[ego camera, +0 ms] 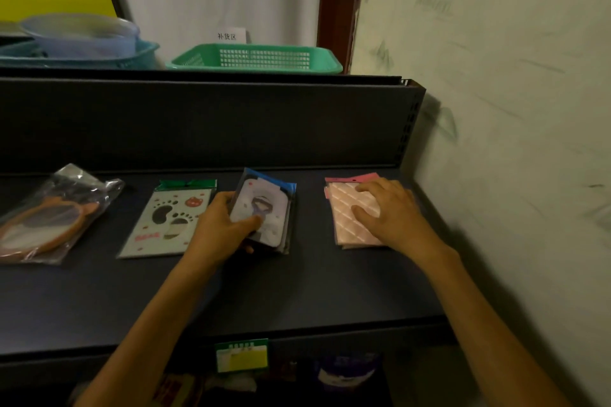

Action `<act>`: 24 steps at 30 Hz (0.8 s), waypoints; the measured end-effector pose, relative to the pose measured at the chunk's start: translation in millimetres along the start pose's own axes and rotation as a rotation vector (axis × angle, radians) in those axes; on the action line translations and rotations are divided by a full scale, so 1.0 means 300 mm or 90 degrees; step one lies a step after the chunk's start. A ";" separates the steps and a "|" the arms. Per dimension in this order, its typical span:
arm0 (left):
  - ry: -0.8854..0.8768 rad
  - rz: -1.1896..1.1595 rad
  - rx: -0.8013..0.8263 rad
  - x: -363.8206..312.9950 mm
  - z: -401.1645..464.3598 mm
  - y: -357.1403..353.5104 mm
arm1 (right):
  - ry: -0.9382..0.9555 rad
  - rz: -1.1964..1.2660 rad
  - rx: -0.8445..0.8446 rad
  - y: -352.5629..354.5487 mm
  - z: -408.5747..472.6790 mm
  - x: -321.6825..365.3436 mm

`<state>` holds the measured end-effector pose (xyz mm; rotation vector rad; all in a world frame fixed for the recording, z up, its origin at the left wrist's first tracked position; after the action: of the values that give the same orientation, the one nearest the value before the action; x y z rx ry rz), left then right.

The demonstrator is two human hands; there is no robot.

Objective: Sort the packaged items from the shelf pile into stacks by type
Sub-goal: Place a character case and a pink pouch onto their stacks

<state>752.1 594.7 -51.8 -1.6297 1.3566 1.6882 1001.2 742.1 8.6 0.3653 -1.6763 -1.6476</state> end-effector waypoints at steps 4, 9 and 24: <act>-0.034 0.207 -0.068 -0.038 -0.019 0.035 | 0.007 0.000 0.006 -0.015 0.010 0.013; -0.080 0.458 -0.066 -0.106 -0.058 0.062 | 0.024 0.025 0.031 -0.042 0.026 0.063; -0.113 0.611 -0.092 0.032 -0.315 0.597 | 0.155 0.033 0.054 -0.232 0.070 0.708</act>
<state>648.4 434.5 16.7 -0.8511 2.1374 2.3979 821.7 607.0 9.4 0.5375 -1.5607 -1.4354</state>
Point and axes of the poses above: each hand's wrist, its own z-axis towards the middle knuckle, its own y-axis out of the back of the hand, x = y × z, the point moved 10 cm from there along z, towards the middle knuckle, and after that the axes turned 12 degrees about x, right-handed, at the moved point
